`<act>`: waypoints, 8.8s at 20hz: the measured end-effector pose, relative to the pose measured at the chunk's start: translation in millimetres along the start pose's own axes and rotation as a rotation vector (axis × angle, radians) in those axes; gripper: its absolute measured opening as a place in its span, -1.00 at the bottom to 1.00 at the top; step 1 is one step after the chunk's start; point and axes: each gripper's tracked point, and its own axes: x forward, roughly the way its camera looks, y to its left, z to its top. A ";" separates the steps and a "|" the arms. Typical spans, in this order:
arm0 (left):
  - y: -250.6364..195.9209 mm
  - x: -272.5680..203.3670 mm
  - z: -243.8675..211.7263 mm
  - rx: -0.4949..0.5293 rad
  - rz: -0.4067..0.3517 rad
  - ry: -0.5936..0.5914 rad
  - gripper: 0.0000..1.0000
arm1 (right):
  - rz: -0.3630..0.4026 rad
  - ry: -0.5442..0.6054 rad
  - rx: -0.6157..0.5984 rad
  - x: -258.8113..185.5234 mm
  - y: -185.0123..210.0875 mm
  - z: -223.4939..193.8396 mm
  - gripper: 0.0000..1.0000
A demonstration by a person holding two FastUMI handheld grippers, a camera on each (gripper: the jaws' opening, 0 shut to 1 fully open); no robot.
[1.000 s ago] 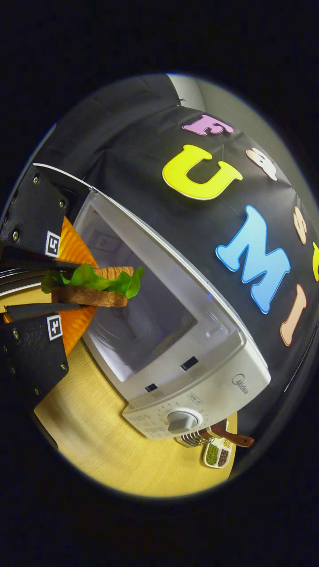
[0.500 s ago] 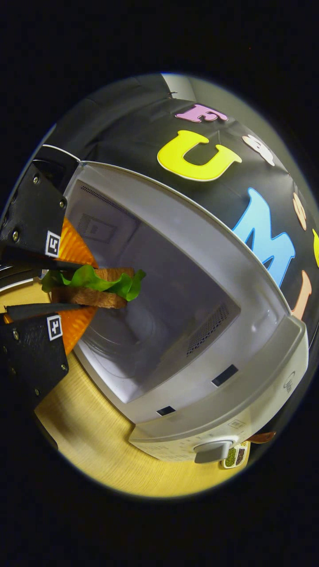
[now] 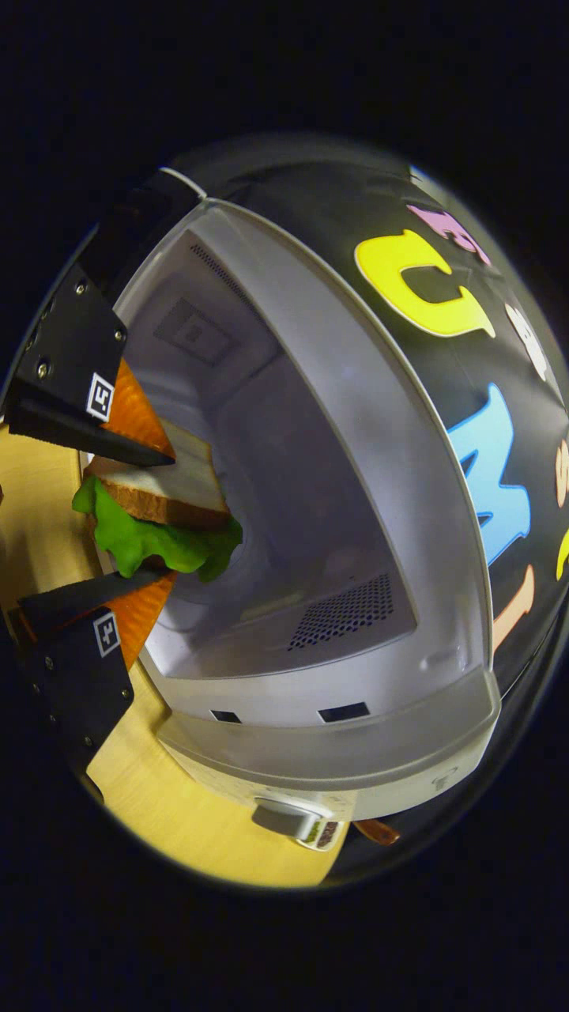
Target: Open the microwave oven with the left hand, put the food in, and close the microwave oven.
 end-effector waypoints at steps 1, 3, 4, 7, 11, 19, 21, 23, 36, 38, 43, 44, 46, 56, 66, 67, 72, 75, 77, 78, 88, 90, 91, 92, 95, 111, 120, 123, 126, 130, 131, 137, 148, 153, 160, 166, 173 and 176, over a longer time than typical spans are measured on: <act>-0.8 0.0 0.6 0.001 -0.002 -0.001 0.92 | -0.026 0.005 -0.027 1.5 -5.1 -1.3 0.48; -3.8 2.4 0.5 -0.005 -0.010 -0.006 0.88 | -0.039 -0.005 -0.052 -0.9 -8.4 3.4 0.94; -3.1 1.3 0.1 -0.010 -0.013 -0.009 0.92 | -0.037 -0.028 -0.071 -4.1 -8.4 10.5 0.95; -16.3 3.0 -2.6 -0.032 -0.050 -0.021 0.89 | -0.003 -0.099 -0.150 -25.5 -2.5 36.8 0.94; -31.8 3.6 -10.1 -0.021 -0.086 -0.027 0.86 | 0.047 -0.161 -0.251 -70.9 1.0 62.6 0.94; -67.1 -21.1 -33.5 -0.062 -0.162 -0.026 0.92 | 0.156 -0.292 -0.377 -189.4 -2.7 118.2 0.95; -72.5 -26.6 -41.8 -0.057 -0.178 -0.020 0.86 | 0.164 -0.330 -0.405 -219.6 -10.2 132.1 0.94; -76.8 -28.6 -45.8 -0.050 -0.185 -0.006 0.89 | 0.173 -0.366 -0.441 -249.7 -15.2 142.6 0.94; -135.9 -50.7 -87.7 -0.083 -0.248 0.155 -0.61 | 0.156 -0.410 -0.507 -366.4 -105.4 173.6 0.91; -156.5 -53.8 -99.6 -0.097 -0.273 0.190 -0.85 | 0.146 -0.399 -0.488 -372.8 -118.7 176.2 0.91; -174.4 -60.1 -91.6 -0.072 -0.309 0.182 -0.85 | 0.117 -0.387 -0.457 -382.5 -144.8 184.6 0.91; -181.0 -58.8 -90.5 -0.060 -0.319 0.179 -0.86 | 0.110 -0.384 -0.455 -384.6 -148.5 186.1 0.91; -199.4 -59.5 -85.8 -0.039 -0.359 0.179 -0.85 | 0.093 -0.390 -0.450 -388.5 -156.6 191.9 0.91; -304.9 -58.8 -41.2 0.022 -0.612 0.105 -0.85 | -0.006 -0.401 -0.416 -398.6 -183.5 203.2 0.90; -370.0 -37.3 -20.5 -0.005 -0.749 0.098 -0.85 | -0.137 -0.420 -0.384 -410.0 -214.1 209.8 0.91; -375.5 -34.8 -19.5 -0.003 -0.761 0.100 -0.87 | -0.151 -0.423 -0.377 -410.7 -215.9 210.2 0.91; -400.8 -24.4 -15.3 0.005 -0.815 0.089 -0.85 | -0.185 -0.412 -0.358 -406.4 -219.2 207.0 0.92; -411.0 -14.8 -9.9 0.003 -0.830 0.079 -0.85 | -0.196 -0.414 -0.358 -407.3 -216.9 207.3 0.92; -418.1 -4.6 -7.1 -0.010 -0.834 0.080 -0.85 | -0.200 -0.415 -0.357 -406.2 -215.7 208.2 0.92; -420.5 -0.4 -5.3 -0.019 -0.835 0.079 -0.85 | -0.203 -0.416 -0.359 -404.4 -215.6 208.9 0.92; -466.5 37.7 8.2 -0.030 -0.862 0.056 -0.85 | -0.252 -0.384 -0.365 -392.9 -216.1 202.2 0.91; -475.0 44.7 10.1 -0.036 -0.867 0.054 -0.85 | -0.266 -0.385 -0.368 -394.8 -219.0 202.6 0.91; -478.2 48.1 12.0 -0.040 -0.867 0.055 -0.86 | -0.273 -0.385 -0.370 -395.9 -219.6 202.2 0.91; -481.2 51.0 12.6 -0.044 -0.866 0.055 -0.85 | -0.276 -0.385 -0.369 -396.5 -219.7 202.5 0.91; -489.0 60.4 13.1 -0.040 -0.854 0.047 -0.85 | -0.294 -0.389 -0.370 -396.5 -224.6 203.5 0.91; -506.1 80.3 13.3 -0.023 -0.775 0.020 -0.85 | -0.232 -0.348 -0.384 -361.5 -209.0 195.2 0.92; -494.3 64.5 23.6 0.019 -0.726 0.018 -0.86 | -0.144 -0.378 -0.420 -364.6 -189.2 206.9 0.92; -474.3 43.8 40.3 -0.024 -0.705 0.003 -0.86 | -0.101 -0.376 -0.439 -368.6 -184.1 207.8 0.92; -451.9 20.4 61.1 -0.045 -0.685 -0.037 -0.88 | -0.053 -0.385 -0.436 -375.3 -180.0 209.3 0.91; -420.0 -7.1 86.8 -0.077 -0.645 -0.075 -0.86 | -0.001 -0.386 -0.435 -387.4 -180.5 208.3 0.92; -412.7 -13.9 91.1 -0.084 -0.634 -0.085 -0.86 | 0.007 -0.390 -0.434 -391.9 -180.9 208.2 0.92; -373.6 -62.4 111.1 -0.127 -0.587 -0.123 -0.86 | 0.051 -0.389 -0.424 -413.1 -188.1 205.7 0.92; -301.4 -151.1 117.5 -0.129 -0.489 -0.181 -0.86 | 0.123 -0.413 -0.436 -463.8 -193.6 194.9 0.92; -261.2 -189.6 117.0 -0.126 -0.444 -0.223 -0.86 | 0.150 -0.430 -0.441 -491.1 -192.6 178.4 0.92; -230.0 -232.3 114.9 -0.119 -0.441 -0.273 -0.42 | 0.136 -0.442 -0.413 -514.4 -198.6 161.6 0.92; -221.3 -253.9 109.9 -0.118 -0.427 -0.284 0.34 | 0.123 -0.460 -0.401 -523.7 -204.8 163.0 0.92; -200.7 -269.6 116.3 -0.077 -0.393 -0.338 1.00 | 0.106 -0.468 -0.436 -532.8 -219.5 160.5 0.91; -189.5 -268.0 121.9 -0.079 -0.378 -0.345 1.00 | 0.100 -0.472 -0.447 -534.5 -226.5 161.7 0.92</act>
